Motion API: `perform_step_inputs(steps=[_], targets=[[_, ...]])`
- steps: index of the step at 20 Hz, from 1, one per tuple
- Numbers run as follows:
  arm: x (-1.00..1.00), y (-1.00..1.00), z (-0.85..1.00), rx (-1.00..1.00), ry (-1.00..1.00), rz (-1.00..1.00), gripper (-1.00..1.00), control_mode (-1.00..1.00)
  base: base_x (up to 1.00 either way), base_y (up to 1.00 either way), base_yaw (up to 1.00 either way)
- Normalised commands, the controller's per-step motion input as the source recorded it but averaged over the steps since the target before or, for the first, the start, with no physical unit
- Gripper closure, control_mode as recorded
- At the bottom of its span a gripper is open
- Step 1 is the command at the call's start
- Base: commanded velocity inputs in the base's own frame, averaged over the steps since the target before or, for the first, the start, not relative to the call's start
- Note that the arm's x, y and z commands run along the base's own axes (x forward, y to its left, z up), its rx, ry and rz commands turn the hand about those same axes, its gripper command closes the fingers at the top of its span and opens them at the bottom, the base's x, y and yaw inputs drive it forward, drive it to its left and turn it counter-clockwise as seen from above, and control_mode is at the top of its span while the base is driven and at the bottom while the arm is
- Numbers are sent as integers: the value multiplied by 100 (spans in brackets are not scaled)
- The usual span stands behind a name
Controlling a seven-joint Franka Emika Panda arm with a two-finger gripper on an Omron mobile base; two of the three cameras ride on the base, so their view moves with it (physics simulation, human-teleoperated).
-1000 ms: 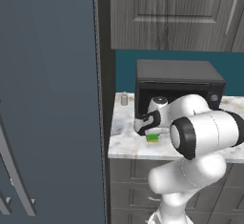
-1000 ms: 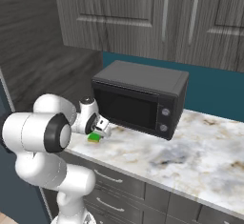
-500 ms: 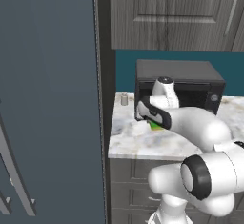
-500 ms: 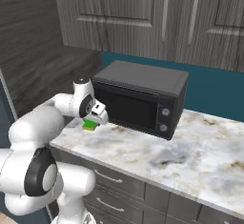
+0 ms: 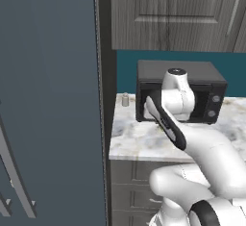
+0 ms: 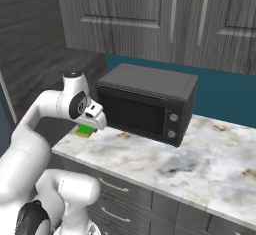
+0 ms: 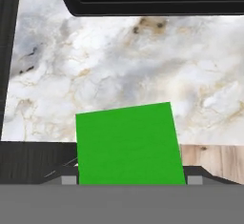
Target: Place the sponge inside the microwave to prepare for sanitizing.
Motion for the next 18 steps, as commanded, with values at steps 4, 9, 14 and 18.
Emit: perform_step_inputs(steps=[4,9,14,18], targets=[[-100,0,12,0,-14,0,100,-100,0,0,0],[-65,0,0,0,-5,0,100,-100,0,0,0],[-4,0,0,0,0,0,100,-100,0,0,0],[0,0,0,0,0,0,100,-100,0,0,0]])
